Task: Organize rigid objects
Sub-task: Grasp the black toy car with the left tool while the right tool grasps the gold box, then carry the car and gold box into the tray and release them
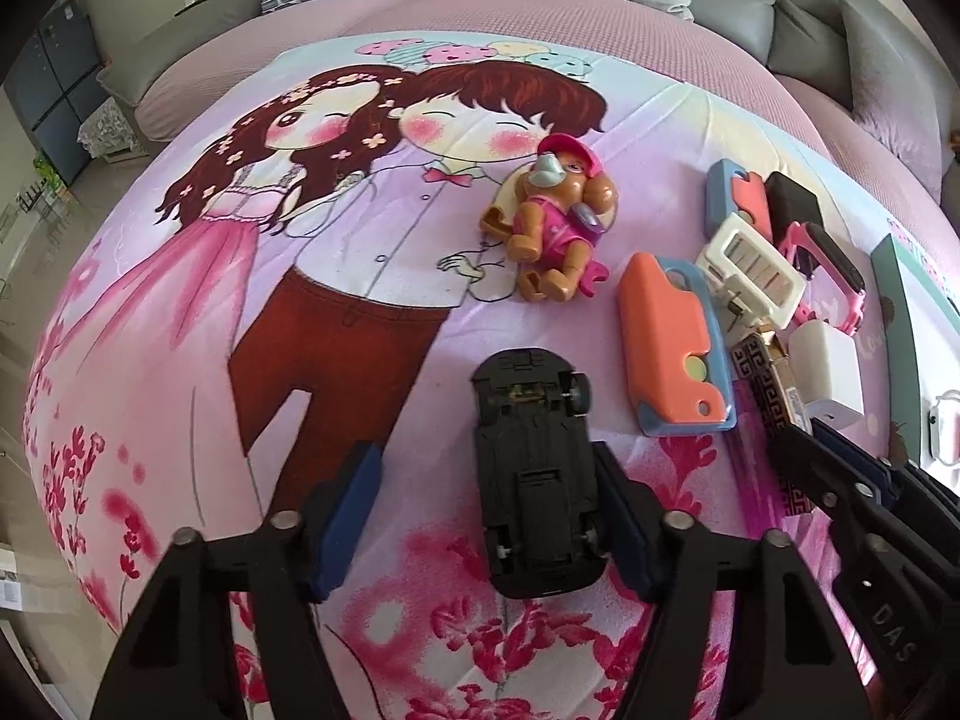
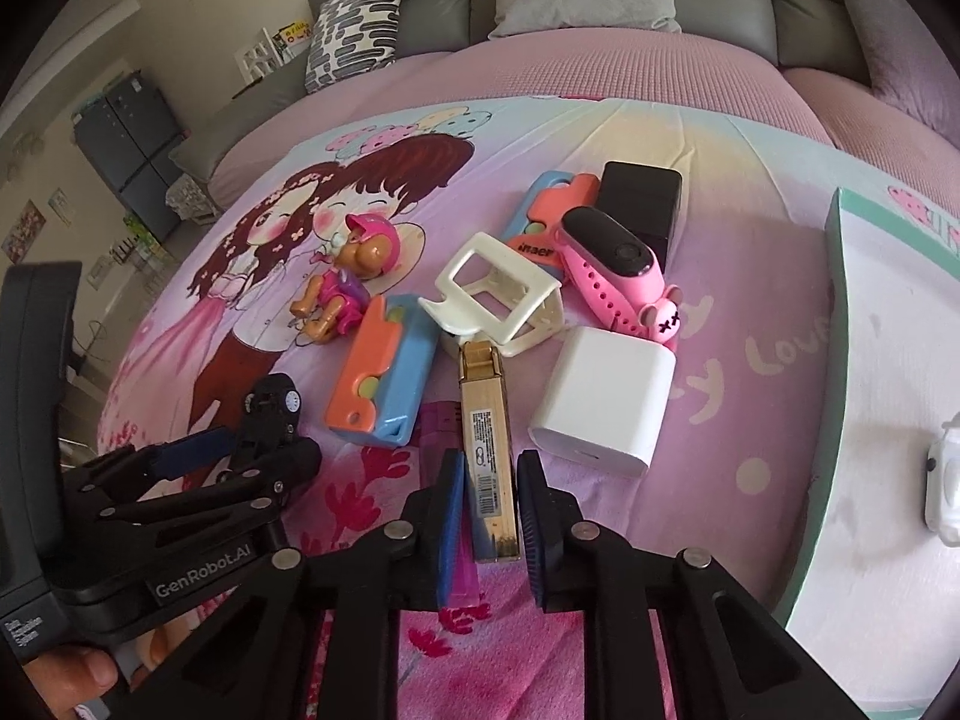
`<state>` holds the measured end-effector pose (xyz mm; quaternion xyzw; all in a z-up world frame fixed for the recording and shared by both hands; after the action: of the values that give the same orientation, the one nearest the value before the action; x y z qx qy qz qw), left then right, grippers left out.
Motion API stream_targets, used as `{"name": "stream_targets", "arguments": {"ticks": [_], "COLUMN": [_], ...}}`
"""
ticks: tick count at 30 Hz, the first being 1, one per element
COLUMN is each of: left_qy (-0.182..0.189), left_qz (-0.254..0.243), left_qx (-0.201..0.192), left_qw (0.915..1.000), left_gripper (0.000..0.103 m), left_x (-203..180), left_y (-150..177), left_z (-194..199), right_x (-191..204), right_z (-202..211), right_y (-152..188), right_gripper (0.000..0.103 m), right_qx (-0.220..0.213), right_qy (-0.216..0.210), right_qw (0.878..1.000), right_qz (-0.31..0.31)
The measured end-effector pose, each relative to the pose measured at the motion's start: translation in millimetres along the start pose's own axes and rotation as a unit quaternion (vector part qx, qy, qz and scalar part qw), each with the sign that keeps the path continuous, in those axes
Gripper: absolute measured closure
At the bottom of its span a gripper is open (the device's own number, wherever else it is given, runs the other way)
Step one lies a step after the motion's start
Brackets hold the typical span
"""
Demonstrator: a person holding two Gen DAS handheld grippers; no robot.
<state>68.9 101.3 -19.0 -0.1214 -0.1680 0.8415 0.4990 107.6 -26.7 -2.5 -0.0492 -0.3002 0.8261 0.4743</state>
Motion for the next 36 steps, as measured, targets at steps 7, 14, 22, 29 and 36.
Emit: {"name": "stream_targets", "arguments": {"ticks": [7, 14, 22, 29, 36], "left_qy": [0.004, 0.031, 0.051, 0.072, 0.093], "left_qz": [-0.01, -0.004, -0.015, -0.012, -0.03], "left_qx": [-0.004, -0.01, -0.042, -0.082, -0.093], "left_qw": [0.9999, 0.9994, 0.9977, 0.994, 0.9909], "left_gripper": [0.046, 0.068, 0.068, 0.068, 0.068], "left_x": [-5, -8, -15, -20, -43], "left_y": [1, 0, -8, -16, -20], "left_z": [1, 7, 23, 44, 58], "right_x": [-1, -1, -1, -9, -45], "right_z": [-3, 2, 23, 46, 73], "right_y": [-2, -2, -7, -13, -15], "right_gripper": [0.084, 0.086, 0.086, 0.086, 0.086], "right_qx": [-0.007, -0.014, -0.045, -0.083, -0.115], "right_qy": [0.001, -0.004, -0.014, -0.01, 0.036], "right_qw": [1.0, 1.0, 0.999, 0.996, 0.991], "right_qz": [-0.005, -0.011, -0.021, -0.036, -0.065]}}
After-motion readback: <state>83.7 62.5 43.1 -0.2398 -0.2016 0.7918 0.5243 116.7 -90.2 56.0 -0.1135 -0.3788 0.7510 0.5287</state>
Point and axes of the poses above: each gripper's, at about its wrist camera, not at the fingertips, and z roughly against the way its jaws point, x to its left, y to its underside, the point moved 4 cm from there along -z, roughly the way its jaws point, and after that the axes turned 6 degrees about z, right-handed, at the moved point
